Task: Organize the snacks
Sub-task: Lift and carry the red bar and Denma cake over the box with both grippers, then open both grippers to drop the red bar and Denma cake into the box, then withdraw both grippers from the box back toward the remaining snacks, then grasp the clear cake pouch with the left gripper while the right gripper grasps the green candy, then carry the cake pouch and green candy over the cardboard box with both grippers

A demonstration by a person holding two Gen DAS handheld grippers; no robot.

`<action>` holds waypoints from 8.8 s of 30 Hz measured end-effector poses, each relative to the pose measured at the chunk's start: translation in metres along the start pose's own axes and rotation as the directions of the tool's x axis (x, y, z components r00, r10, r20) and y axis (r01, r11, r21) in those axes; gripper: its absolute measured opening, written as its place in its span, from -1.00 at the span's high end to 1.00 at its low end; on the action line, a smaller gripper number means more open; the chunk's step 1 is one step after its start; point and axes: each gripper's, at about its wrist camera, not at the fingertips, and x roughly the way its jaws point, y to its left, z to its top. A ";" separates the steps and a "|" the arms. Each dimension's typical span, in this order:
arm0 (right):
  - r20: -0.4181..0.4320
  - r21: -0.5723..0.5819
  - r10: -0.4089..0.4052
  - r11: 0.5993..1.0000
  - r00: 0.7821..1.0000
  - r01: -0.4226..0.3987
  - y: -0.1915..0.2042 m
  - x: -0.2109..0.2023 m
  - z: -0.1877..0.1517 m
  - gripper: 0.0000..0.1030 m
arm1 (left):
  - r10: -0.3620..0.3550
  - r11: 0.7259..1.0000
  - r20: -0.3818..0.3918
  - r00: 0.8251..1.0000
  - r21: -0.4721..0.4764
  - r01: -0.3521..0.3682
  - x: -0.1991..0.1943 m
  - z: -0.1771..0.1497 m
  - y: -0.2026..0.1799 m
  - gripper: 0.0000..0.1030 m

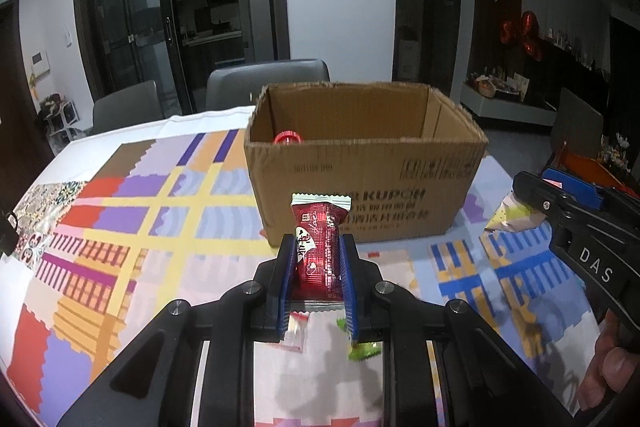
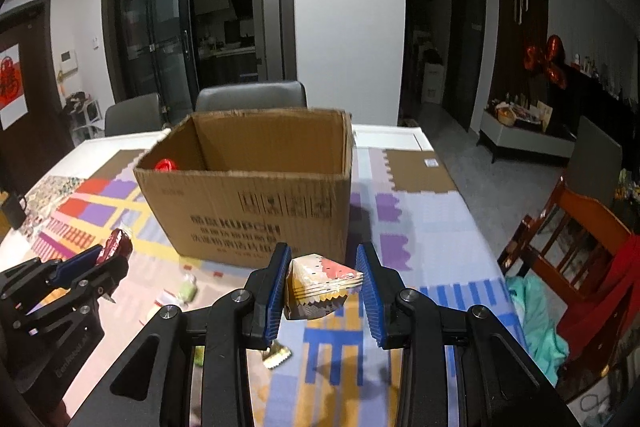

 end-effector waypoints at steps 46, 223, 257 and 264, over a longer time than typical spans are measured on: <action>0.132 -0.018 0.036 0.999 0.991 -0.034 0.006 0.039 0.107 0.31 | 0.003 1.000 0.096 0.995 0.007 -0.004 0.043 0.116 0.008 0.57; -0.409 0.000 0.172 0.982 0.896 -0.189 0.097 0.115 -0.083 0.54 | -0.112 0.984 -0.207 0.972 0.112 0.137 0.097 -0.088 0.048 0.28; -0.260 0.022 0.191 0.981 0.947 -0.192 0.067 0.048 -0.040 0.54 | -0.069 0.990 -0.080 0.994 0.115 0.078 0.028 -0.036 0.037 0.28; -0.230 0.030 0.187 0.982 0.955 -0.185 0.060 0.037 -0.028 0.54 | -0.071 0.990 -0.054 0.996 0.117 0.077 0.017 -0.022 0.028 0.28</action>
